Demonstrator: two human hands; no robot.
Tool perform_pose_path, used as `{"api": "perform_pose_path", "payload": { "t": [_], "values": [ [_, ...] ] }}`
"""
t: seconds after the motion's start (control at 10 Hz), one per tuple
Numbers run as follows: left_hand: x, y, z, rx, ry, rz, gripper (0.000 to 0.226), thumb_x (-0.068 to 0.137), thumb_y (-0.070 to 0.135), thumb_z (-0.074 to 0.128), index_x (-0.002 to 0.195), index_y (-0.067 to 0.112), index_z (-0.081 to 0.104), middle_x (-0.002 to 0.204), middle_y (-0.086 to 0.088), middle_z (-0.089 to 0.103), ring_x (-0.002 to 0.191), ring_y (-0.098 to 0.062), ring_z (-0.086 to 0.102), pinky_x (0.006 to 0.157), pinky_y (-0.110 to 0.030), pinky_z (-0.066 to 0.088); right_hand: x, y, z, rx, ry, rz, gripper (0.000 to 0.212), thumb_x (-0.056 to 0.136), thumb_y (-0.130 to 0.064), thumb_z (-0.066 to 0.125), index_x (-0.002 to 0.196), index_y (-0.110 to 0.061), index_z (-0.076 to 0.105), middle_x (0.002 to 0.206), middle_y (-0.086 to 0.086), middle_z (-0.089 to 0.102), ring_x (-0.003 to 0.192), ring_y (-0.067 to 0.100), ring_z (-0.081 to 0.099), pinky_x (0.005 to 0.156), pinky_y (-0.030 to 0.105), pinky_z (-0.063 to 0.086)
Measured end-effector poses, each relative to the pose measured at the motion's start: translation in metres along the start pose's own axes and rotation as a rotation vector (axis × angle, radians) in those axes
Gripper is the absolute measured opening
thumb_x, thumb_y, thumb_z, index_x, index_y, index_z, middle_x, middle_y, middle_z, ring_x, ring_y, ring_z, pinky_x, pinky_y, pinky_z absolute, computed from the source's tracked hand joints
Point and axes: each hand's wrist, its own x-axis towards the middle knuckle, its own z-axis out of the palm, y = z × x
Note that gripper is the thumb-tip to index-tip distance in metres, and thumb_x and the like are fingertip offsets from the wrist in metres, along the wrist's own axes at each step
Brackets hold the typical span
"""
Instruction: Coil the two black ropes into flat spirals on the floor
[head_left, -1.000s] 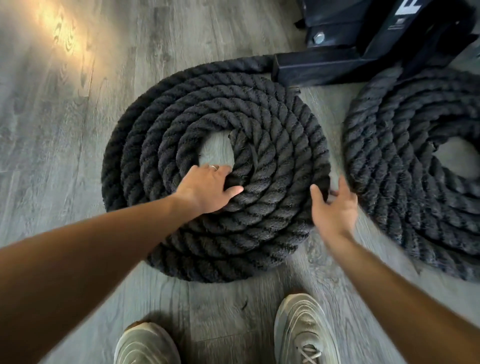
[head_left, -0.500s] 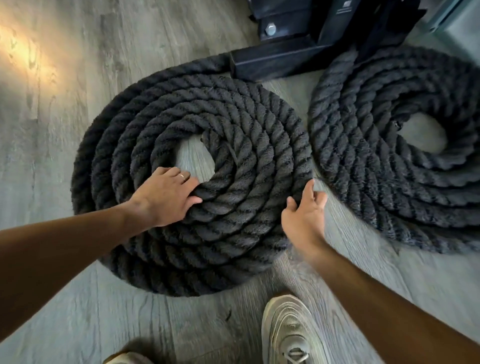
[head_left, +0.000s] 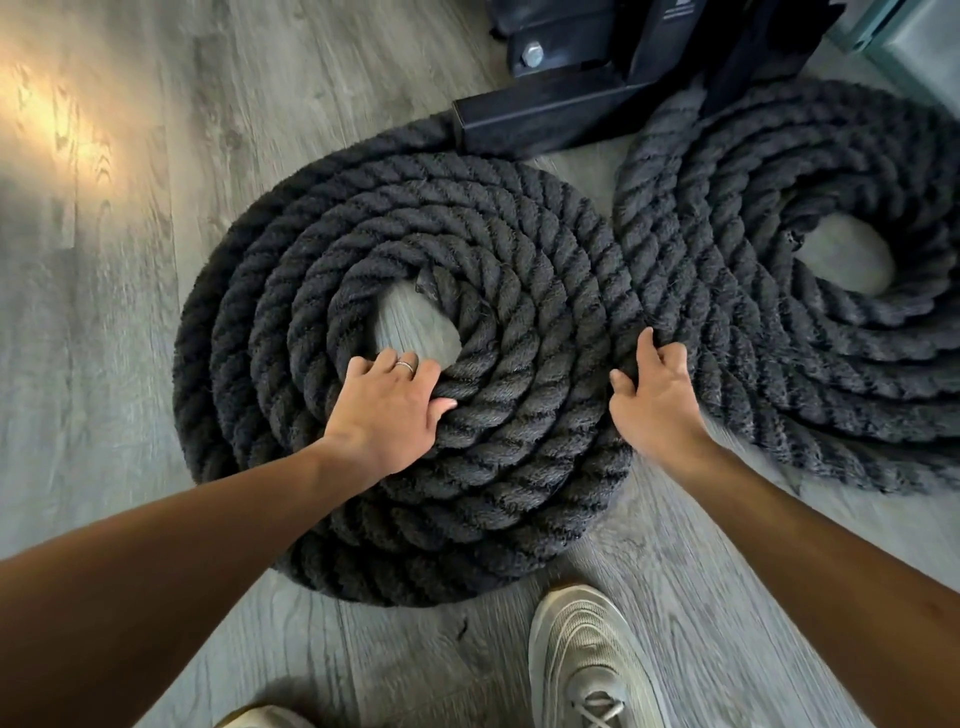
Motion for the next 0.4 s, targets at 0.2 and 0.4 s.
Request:
{"api": "perform_pose_path", "payload": {
  "t": [0.2, 0.4],
  "values": [
    [-0.001, -0.006, -0.011, 0.024, -0.197, -0.026, 0.060, 0.100, 0.055, 0.019, 0.121, 0.014, 0.057, 0.108, -0.007, 0.065, 0.101, -0.029, 0.056, 0.083, -0.043, 0.039, -0.010, -0.016, 0.005, -0.142, 0.092, 0.094, 0.070, 0.101, -0.032, 0.040, 0.163, -0.015, 0.011, 0.152, 0.014, 0.027, 0.134, 0.035, 0.029, 0.109, 0.048, 0.038],
    [0.012, -0.036, -0.068, -0.280, -0.412, -0.004, 0.051, 0.100, 0.055, 0.040, 0.142, 0.028, 0.046, 0.137, -0.003, 0.054, 0.129, -0.025, 0.048, 0.104, -0.043, 0.042, -0.013, -0.070, -0.033, -0.273, 0.033, -0.171, 0.054, 0.101, -0.044, 0.045, 0.153, -0.030, 0.043, 0.146, 0.004, 0.046, 0.132, 0.032, 0.038, 0.108, 0.048, 0.033]
  ]
}}
